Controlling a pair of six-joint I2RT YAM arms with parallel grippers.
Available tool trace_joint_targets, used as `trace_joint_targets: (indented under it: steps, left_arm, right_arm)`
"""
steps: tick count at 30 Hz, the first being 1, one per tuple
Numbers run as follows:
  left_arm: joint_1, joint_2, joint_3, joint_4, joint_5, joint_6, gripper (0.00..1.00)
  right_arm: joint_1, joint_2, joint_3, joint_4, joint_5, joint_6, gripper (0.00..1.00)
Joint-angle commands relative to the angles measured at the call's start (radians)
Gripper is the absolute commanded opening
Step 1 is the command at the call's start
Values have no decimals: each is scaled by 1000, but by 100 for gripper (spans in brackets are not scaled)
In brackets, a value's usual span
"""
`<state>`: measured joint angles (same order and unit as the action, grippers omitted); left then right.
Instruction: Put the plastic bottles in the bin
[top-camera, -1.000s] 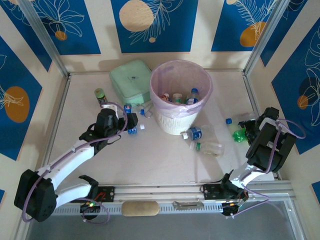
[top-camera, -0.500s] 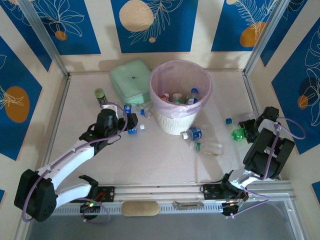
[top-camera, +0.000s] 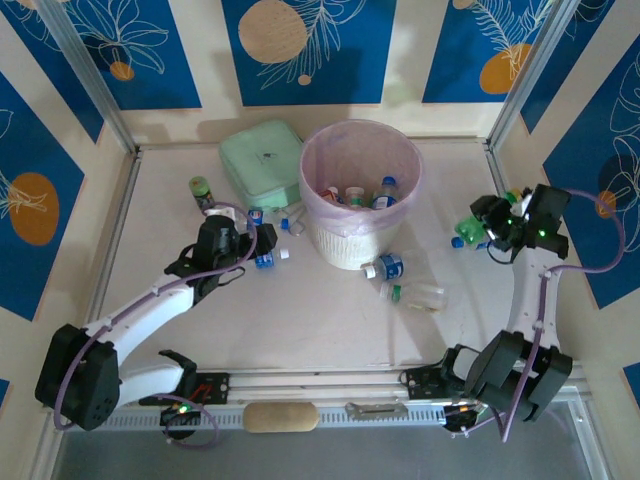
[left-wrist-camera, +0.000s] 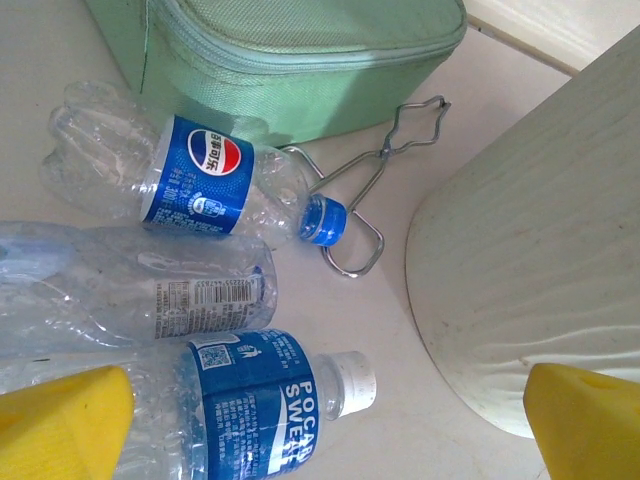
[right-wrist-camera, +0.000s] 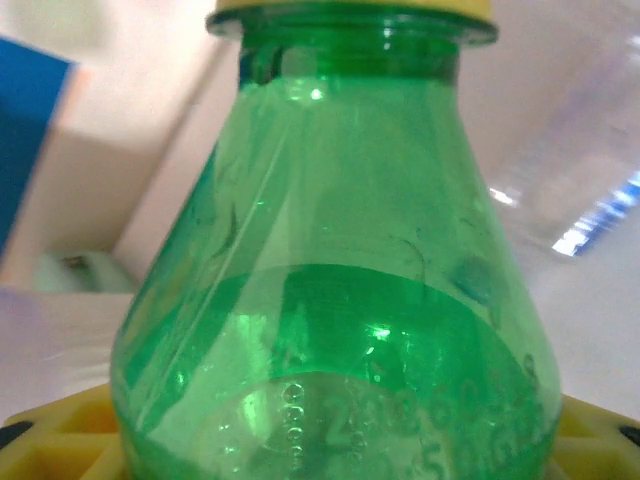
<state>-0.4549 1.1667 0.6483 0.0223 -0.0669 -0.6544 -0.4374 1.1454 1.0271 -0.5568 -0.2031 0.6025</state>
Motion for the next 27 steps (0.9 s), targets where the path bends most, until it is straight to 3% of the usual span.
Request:
trace_joint_targets:
  steps: [1,19,27]
  left_arm:
    - [13,2,5,28,25,-20,100]
    - [15,-47,-24,-3,15,-24,100]
    - [15,-80,-36,-26,8,-30,100]
  right_arm:
    - [69,-40,105,-20,-97,3,56]
    - [556,77,526,57,-19,-49,55]
    - [725,219,655,41,126,-181,55]
